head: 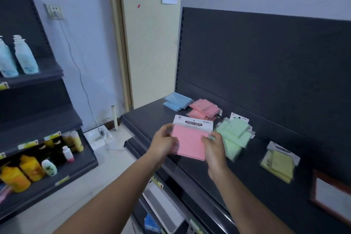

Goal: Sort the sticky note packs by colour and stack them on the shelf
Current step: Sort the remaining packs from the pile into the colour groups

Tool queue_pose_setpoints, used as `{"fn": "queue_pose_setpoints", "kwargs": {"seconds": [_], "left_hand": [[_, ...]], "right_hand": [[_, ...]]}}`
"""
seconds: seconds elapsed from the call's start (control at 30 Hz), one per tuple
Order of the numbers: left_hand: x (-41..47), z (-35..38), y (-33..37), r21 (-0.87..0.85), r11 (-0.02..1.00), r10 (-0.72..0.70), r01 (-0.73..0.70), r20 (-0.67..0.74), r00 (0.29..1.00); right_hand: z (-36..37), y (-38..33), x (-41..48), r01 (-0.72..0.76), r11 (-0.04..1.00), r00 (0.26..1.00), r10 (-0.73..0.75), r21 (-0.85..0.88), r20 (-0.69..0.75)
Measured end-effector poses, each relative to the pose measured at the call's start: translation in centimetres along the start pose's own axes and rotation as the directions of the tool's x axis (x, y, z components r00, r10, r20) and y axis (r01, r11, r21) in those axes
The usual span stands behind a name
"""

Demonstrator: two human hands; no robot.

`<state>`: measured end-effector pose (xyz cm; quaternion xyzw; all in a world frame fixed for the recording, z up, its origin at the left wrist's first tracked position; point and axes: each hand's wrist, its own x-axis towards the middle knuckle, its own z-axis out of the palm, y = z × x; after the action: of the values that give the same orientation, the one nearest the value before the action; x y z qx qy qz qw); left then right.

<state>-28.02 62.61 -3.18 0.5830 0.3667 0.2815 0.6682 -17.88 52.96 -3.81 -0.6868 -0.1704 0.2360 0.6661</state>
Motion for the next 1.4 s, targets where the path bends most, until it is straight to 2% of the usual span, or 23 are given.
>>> {"fn": "queue_pose_setpoints", "kwargs": {"seconds": [0.13,0.27,0.4,0.57,0.7,0.73,0.8,0.83,0.87,0.97,1.07,1.23,1.4], "left_hand": [[5.7,0.8,1.8,0.018,0.998,0.061,-0.061,-0.001,0.998],[10.7,2.5,2.8,0.033,0.996,0.086,-0.086,-0.013,0.996],[14.6,4.1,3.3,0.060,0.993,0.102,-0.099,-0.051,0.993],[18.6,5.5,3.7,0.164,0.974,0.150,-0.158,0.058,0.987],[21.0,6.7,3.5,0.281,0.946,0.110,-0.163,0.196,0.974],[21.8,7.1,3.5,0.347,0.914,0.141,-0.211,0.217,0.966],[23.3,7.7,3.5,0.559,0.759,0.229,-0.333,0.249,0.941],[23.8,7.8,3.6,0.641,0.677,0.257,-0.361,0.254,0.933],[24.3,7.9,3.7,0.682,0.637,0.250,-0.359,0.258,0.933],[25.4,7.7,3.5,0.722,0.573,0.220,-0.387,0.319,0.922],[25.8,7.3,3.7,0.709,0.558,0.283,-0.432,0.327,0.902],[25.2,7.0,4.3,0.624,0.491,0.474,-0.607,0.393,0.788],[23.0,8.5,4.2,0.430,0.410,0.531,-0.805,0.605,0.593]], "right_hand": [[1.4,-1.0,5.1,0.050,0.999,0.997,-0.050,-0.003,-0.051],[1.6,-2.0,10.1,0.121,0.987,0.988,-0.130,-0.111,-0.083],[1.4,-2.5,13.8,0.114,0.984,0.975,-0.138,-0.139,-0.175],[1.5,-2.7,16.9,0.132,0.987,0.956,-0.152,-0.094,-0.251],[1.6,-1.9,18.5,0.088,0.963,0.957,-0.153,-0.255,-0.247],[1.7,-1.9,18.9,0.082,0.941,0.951,-0.173,-0.328,-0.257],[1.9,-2.1,19.8,0.079,0.881,0.938,-0.224,-0.467,-0.264],[2.0,-2.2,20.2,0.066,0.850,0.937,-0.233,-0.523,-0.260],[2.2,-2.3,20.5,0.053,0.822,0.939,-0.234,-0.567,-0.253],[2.8,-2.0,20.6,0.037,0.768,0.939,-0.246,-0.639,-0.241],[3.3,-2.0,20.6,0.054,0.771,0.920,-0.286,-0.635,-0.268],[3.6,-3.1,19.8,0.105,0.773,0.878,-0.368,-0.626,-0.307],[2.3,-3.7,17.2,0.095,0.755,0.845,-0.406,-0.648,-0.349]]}}
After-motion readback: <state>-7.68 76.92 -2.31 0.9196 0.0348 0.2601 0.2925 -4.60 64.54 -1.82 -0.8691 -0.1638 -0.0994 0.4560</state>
